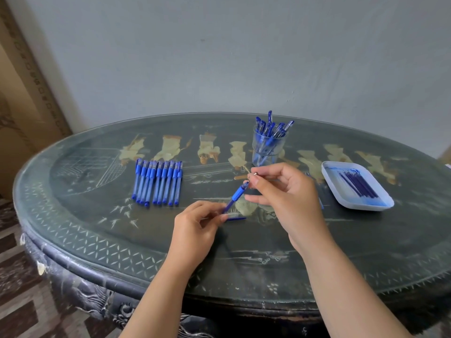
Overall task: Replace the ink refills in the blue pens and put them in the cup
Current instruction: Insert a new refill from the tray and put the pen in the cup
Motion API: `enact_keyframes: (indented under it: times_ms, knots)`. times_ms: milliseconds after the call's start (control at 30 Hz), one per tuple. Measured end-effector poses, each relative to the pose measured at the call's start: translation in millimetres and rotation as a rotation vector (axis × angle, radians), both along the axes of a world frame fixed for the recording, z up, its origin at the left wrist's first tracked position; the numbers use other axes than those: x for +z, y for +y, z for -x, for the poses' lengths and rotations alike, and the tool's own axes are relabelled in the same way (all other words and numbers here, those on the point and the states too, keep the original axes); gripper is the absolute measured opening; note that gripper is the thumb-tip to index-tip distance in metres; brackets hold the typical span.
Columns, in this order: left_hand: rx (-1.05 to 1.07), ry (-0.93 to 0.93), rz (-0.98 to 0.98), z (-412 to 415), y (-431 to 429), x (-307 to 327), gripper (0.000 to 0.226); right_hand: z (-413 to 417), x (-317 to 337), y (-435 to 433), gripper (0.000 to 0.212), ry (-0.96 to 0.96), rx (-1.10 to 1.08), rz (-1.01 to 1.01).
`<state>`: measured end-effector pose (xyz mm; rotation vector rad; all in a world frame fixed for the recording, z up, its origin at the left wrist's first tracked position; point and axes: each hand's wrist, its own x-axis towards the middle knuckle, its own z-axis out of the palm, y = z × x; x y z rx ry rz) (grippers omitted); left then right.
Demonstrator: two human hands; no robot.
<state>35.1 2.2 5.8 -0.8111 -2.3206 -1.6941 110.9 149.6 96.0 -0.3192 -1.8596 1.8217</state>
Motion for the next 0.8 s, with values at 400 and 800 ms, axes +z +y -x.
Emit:
enact_keyframes:
  times_ms: [400, 800]
  knots:
    - [0.011, 0.022, 0.005, 2, 0, -1, 0.02, 12, -15, -1, 0.022, -0.114, -0.044, -0.251]
    - [0.019, 0.012, -0.026, 2, 0, 0, 0.023, 20, -23, -6, 0.035, -0.011, 0.084, -0.001]
